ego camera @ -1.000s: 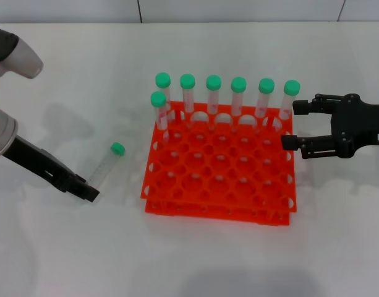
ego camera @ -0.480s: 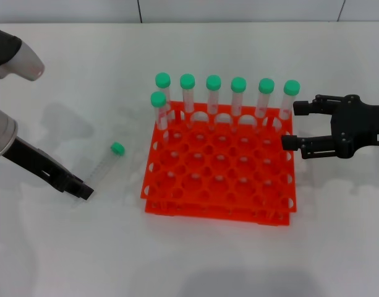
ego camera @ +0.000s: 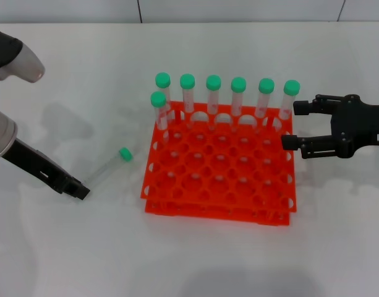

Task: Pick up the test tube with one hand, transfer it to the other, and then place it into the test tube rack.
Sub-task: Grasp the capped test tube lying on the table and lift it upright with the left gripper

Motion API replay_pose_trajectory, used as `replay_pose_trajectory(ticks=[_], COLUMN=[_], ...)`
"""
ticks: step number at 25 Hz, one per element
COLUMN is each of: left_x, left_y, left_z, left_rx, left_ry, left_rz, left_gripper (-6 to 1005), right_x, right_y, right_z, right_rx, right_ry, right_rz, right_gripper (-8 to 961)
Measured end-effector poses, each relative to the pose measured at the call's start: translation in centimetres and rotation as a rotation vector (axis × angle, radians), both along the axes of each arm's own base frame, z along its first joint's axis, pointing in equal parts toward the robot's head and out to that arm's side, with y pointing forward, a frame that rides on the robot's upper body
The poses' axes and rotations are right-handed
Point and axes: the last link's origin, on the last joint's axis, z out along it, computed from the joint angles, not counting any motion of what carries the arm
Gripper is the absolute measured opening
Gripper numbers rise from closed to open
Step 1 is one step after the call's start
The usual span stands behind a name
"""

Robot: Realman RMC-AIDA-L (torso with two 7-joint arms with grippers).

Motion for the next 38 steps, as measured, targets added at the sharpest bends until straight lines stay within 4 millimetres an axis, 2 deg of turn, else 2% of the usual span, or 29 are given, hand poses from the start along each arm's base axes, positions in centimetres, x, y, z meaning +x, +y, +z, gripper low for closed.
replay_pose_trajectory(ticks=[7,19,25,28,29,35,38], left_x=[-0.1,-0.3,-0.9,-0.9,-0.9,-0.1,1.1], left_y=[0.2,0.8,1.5,2.2,2.2,3.7,4.5], left_z=[0.1,0.7,2.5,4.3,4.3,6.6,7.7], left_rx=[0.022,0.081,0.182,0.29,0.29,0.458,0.572], left_ry=[0.006,-0.004,-0.03,-0.059,-0.059,-0.172,-0.303], left_rz=[0.012,0.031,0.055,0.04,0.04,-0.012,-0.084], left_gripper=[237,196,196,197,197,197,197], right_x=[-0.1,0.0,0.0,0.0,0.0,0.0,0.0], right_y=[0.0,0.1,0.1,0.1,0.1,0.0,0.0], right_z=[0.0,0.1,0.2,0.2,0.2,0.4,0.5], right_rx=[0.0,0.003,0.008,0.01,0.01,0.017,0.022], right_ry=[0.0,0.003,0.004,0.007,0.008,0.014,0.016], right_rz=[0.001,-0.001,-0.002,-0.003,-0.003,-0.005,-0.004], right_gripper=[841,836,834,832,832,830,829])
